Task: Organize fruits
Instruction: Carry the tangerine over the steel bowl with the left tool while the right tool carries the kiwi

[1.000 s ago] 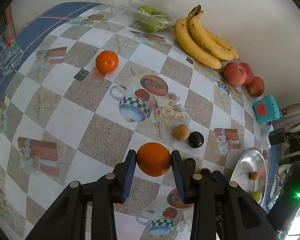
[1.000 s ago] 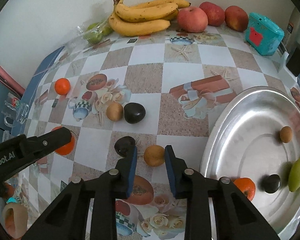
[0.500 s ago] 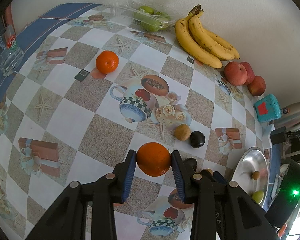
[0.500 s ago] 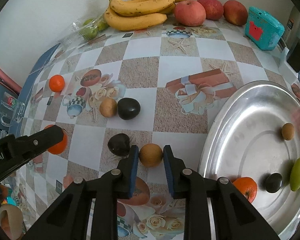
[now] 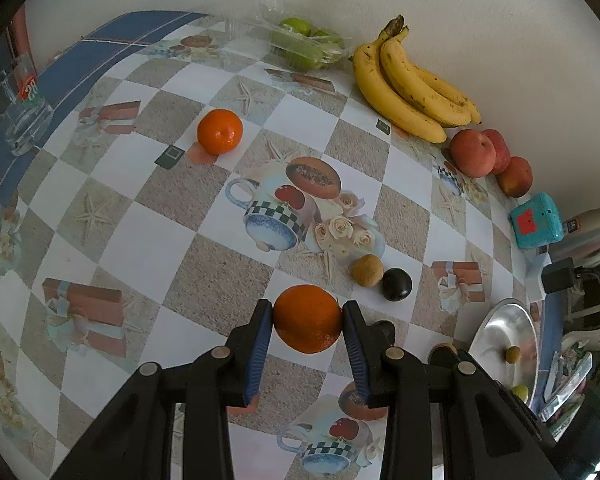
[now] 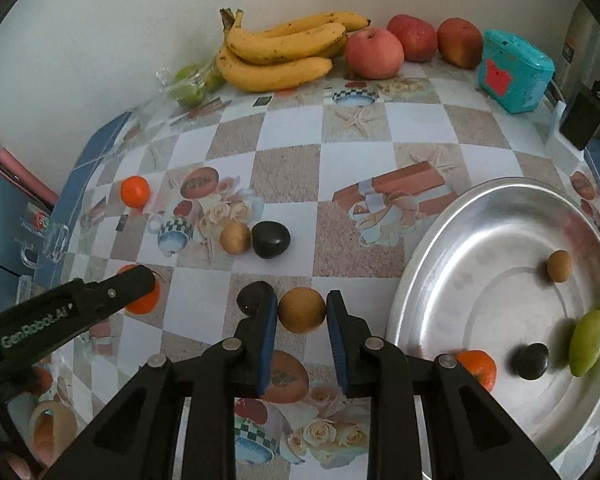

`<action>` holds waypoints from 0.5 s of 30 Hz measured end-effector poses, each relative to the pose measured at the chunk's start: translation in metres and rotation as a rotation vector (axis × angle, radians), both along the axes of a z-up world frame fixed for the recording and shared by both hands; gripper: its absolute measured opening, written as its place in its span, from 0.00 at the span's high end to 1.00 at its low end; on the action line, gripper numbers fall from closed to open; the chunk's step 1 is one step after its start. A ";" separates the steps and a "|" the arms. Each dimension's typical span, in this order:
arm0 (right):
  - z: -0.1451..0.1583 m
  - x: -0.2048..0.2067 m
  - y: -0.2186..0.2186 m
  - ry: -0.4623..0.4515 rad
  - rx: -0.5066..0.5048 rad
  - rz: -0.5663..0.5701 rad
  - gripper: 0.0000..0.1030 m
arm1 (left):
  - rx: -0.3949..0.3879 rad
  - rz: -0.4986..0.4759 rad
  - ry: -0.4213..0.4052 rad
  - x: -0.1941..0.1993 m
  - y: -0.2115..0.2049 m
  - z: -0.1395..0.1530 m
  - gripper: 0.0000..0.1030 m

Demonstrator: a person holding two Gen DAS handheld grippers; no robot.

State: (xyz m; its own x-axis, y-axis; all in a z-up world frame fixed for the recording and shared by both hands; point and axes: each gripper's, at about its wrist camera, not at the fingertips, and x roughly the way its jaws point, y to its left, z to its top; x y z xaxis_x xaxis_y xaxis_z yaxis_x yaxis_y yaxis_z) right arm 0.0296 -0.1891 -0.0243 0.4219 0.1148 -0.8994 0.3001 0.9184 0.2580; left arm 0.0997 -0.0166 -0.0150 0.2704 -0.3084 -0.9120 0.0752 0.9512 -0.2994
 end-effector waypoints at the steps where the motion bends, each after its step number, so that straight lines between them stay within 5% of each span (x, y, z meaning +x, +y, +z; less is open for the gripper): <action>1: 0.001 -0.001 -0.001 -0.001 0.000 -0.003 0.75 | 0.002 -0.001 -0.002 0.000 0.000 0.000 0.63; 15: 0.014 -0.031 -0.051 -0.014 0.014 -0.146 0.75 | 0.013 -0.056 -0.031 -0.007 -0.018 0.007 0.63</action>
State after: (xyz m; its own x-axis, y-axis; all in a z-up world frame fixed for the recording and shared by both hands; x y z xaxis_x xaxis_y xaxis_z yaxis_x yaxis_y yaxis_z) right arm -0.0010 -0.2405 -0.0104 0.4473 0.0644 -0.8920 0.4262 0.8615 0.2759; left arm 0.0924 -0.0347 -0.0075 0.2813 -0.3120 -0.9075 0.1373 0.9490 -0.2837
